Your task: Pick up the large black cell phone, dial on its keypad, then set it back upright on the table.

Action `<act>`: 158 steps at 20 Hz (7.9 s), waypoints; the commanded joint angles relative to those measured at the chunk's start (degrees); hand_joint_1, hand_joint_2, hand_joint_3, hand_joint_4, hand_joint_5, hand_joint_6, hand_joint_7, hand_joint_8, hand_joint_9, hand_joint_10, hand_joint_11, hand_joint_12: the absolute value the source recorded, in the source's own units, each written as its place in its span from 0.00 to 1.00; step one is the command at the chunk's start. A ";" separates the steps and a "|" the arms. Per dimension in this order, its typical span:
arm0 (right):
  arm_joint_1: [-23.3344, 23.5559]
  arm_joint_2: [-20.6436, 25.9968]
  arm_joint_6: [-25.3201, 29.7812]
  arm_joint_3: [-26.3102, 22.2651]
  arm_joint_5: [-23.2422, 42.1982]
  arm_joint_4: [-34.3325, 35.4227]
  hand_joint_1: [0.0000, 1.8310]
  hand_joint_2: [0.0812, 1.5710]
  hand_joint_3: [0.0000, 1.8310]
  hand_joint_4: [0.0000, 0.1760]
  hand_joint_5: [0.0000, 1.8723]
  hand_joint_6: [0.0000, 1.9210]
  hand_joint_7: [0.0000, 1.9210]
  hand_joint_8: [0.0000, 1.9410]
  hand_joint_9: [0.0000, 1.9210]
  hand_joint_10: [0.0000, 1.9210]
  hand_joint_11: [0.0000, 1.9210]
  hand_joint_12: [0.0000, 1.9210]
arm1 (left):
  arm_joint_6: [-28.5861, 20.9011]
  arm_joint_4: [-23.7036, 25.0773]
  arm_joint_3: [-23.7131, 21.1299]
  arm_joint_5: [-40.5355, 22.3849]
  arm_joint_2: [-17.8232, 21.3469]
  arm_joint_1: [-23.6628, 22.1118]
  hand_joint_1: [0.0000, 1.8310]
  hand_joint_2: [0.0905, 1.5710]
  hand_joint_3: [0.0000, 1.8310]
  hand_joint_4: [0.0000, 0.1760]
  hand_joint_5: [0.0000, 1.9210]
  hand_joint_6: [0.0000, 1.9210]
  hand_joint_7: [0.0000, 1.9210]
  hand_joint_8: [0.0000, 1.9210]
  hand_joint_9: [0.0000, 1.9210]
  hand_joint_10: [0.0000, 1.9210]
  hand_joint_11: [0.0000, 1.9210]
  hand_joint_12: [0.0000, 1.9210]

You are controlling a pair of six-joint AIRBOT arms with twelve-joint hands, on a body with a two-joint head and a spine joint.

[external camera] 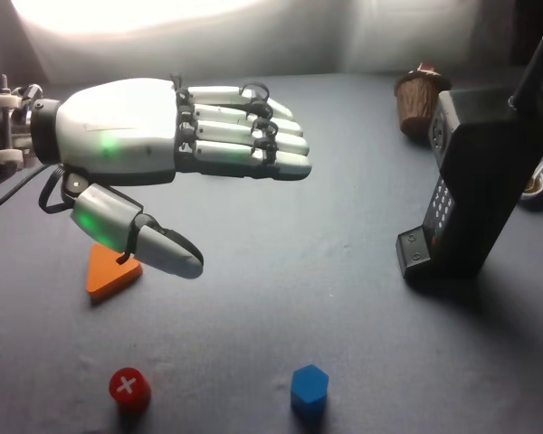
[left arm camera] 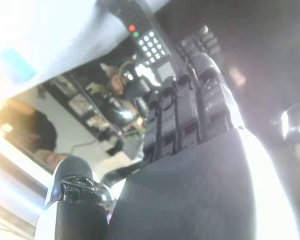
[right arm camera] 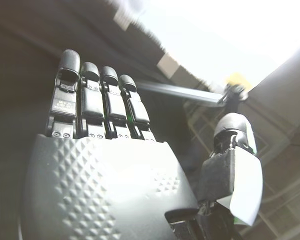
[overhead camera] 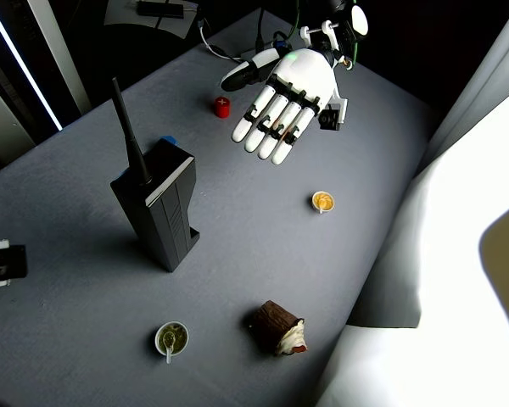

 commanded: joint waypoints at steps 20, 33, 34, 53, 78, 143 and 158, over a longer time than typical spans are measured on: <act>5.70 -1.83 -0.67 0.80 0.37 -11.83 0.20 0.45 0.00 0.00 0.00 0.00 0.00 0.00 0.00 0.00 0.00 0.11 | 1.16 -5.49 -4.35 -0.86 1.68 -3.99 0.00 0.71 0.00 0.00 0.06 0.00 0.06 0.00 0.06 0.00 0.00 0.12; 8.54 -2.00 -1.81 0.69 -1.20 -16.65 0.09 0.43 0.00 0.00 0.00 0.00 0.00 0.00 0.00 0.00 0.00 0.10 | 1.04 -4.20 -5.68 -0.13 2.23 -3.93 0.00 0.70 0.00 0.00 0.05 0.00 0.05 0.00 0.05 0.00 0.00 0.11; 8.54 -1.99 -1.88 0.46 -1.25 -16.95 0.09 0.43 0.00 0.00 0.00 0.00 0.00 0.00 0.00 0.00 0.00 0.09 | 1.16 -4.18 -5.70 -0.10 2.25 -3.94 0.00 0.70 0.00 0.00 0.04 0.00 0.05 0.00 0.04 0.00 0.00 0.09; 8.54 -2.16 -2.48 -0.89 -1.26 -20.49 0.28 0.53 0.02 0.00 0.00 0.00 0.00 0.00 0.00 0.00 0.00 0.00 | 0.99 -4.75 -3.99 0.45 2.46 -3.62 0.00 0.71 0.00 0.00 0.01 0.00 0.02 0.00 0.02 0.00 0.00 0.03; 10.61 -6.25 -2.45 0.95 -2.74 -24.11 0.47 0.67 0.02 0.00 0.00 0.00 0.00 0.00 0.00 0.00 0.00 0.00 | -0.02 -5.43 -5.77 0.78 2.57 -3.30 0.00 0.70 0.00 0.00 0.03 0.00 0.05 0.00 0.03 0.00 0.01 0.01; 20.89 -0.16 -5.30 -1.14 4.23 -28.32 0.81 0.67 0.00 0.00 0.58 0.30 0.52 0.43 0.49 0.59 0.46 0.80 | 5.76 -10.96 -21.05 19.84 4.42 -7.03 0.72 0.63 0.31 0.78 0.00 0.00 0.34 0.89 0.50 1.00 0.42 1.00; 20.89 -0.38 -5.65 -1.54 4.26 -28.30 0.81 0.68 0.00 0.00 0.57 0.31 0.52 0.45 0.48 0.61 0.45 0.80 | 6.28 -13.04 -26.22 20.59 5.84 -7.89 0.72 0.64 0.31 0.74 0.00 0.00 0.33 0.90 0.50 1.00 0.41 1.00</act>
